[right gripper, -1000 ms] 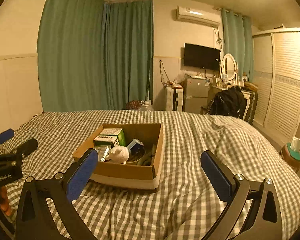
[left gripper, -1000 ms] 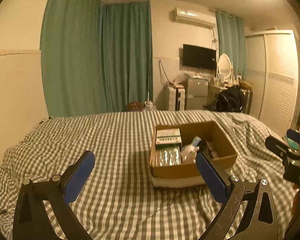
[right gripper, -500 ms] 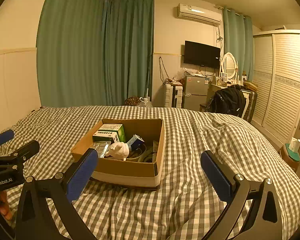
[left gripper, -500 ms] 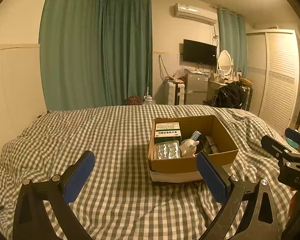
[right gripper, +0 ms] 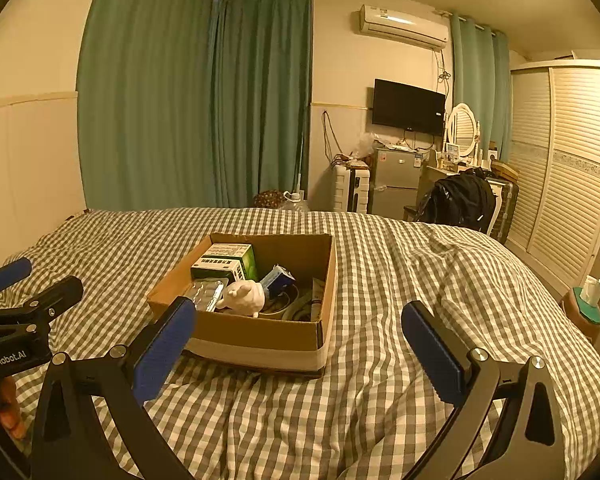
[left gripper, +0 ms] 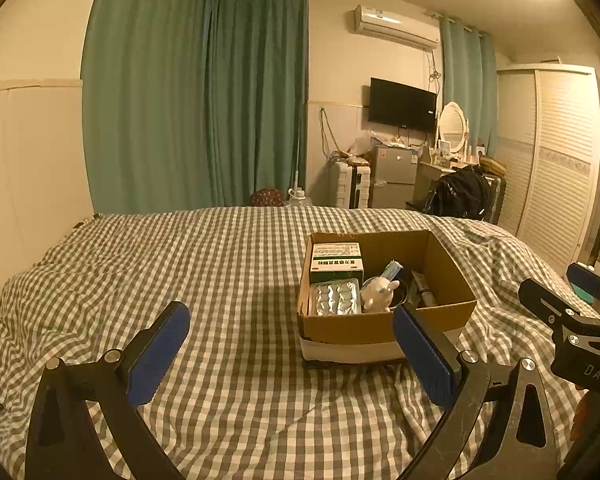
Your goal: Organize objects
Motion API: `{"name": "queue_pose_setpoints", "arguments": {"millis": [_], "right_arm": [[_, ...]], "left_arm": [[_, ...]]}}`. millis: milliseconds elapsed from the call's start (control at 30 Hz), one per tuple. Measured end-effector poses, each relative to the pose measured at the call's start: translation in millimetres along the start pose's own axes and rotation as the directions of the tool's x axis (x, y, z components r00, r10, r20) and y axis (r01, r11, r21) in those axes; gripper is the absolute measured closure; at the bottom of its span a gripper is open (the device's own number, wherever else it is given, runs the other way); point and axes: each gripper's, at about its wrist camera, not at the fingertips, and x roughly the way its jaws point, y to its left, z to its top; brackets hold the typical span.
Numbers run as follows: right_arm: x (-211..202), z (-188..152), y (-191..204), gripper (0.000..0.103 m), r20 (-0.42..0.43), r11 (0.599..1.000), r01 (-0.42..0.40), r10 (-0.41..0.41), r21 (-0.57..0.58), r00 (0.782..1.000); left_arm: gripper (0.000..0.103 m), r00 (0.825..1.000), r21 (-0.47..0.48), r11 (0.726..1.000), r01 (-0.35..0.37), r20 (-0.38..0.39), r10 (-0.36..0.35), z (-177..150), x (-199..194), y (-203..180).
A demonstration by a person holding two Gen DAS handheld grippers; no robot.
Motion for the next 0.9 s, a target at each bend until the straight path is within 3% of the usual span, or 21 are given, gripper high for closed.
{"name": "queue_pose_setpoints", "arguments": {"millis": [733, 900], "right_arm": [[0.7, -2.8, 4.2, 0.0, -0.012, 1.0, -0.001, 0.001, -0.006, 1.0], [0.8, -3.8, 3.4, 0.0, -0.014, 1.0, 0.003, -0.003, -0.006, 1.0]], "left_arm": [[0.0, 1.0, 0.012, 1.0, 0.011, -0.009, -0.011, -4.2, -0.6, -1.4], [0.0, 1.0, 0.007, 1.0, -0.016, 0.0, 0.016, -5.3, -1.8, -1.6]]}}
